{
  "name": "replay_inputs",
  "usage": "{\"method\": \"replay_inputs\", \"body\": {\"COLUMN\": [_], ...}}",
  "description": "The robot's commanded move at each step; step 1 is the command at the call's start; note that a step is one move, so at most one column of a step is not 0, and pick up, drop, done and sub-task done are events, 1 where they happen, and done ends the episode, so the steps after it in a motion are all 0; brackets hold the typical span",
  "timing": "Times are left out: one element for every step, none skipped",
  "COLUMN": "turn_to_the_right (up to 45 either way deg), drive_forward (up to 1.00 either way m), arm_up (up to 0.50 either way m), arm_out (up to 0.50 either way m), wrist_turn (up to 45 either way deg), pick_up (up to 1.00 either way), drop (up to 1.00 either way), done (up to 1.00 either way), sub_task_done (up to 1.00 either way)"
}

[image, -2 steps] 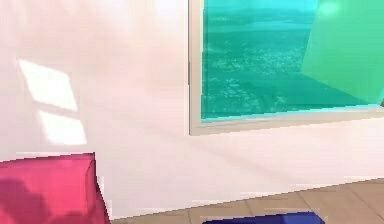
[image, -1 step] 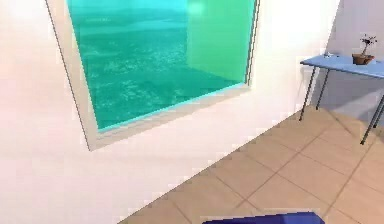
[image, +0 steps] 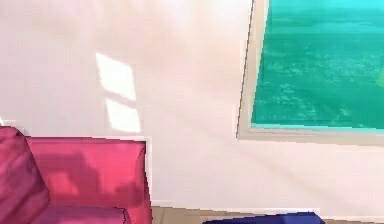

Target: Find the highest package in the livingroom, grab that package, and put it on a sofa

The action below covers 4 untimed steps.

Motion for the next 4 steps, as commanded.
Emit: {"method": "replay_inputs", "body": {"turn_to_the_right": [-42.0,45.0,45.0,21.0], "drive_forward": [0.00,0.00,0.00,0.00], "arm_up": [0.00,0.00,0.00,0.00], "arm_out": [0.00,0.00,0.00,0.00], "wrist_turn": [0.0,0.0,0.0,0.0], "pick_up": [0.00,0.00,0.00,0.00], "drop": [0.00,0.00,0.00,0.00], "done": [0.00,0.00,0.00,0.00], "sub_task_done": [0.00,0.00,0.00,0.00]}}
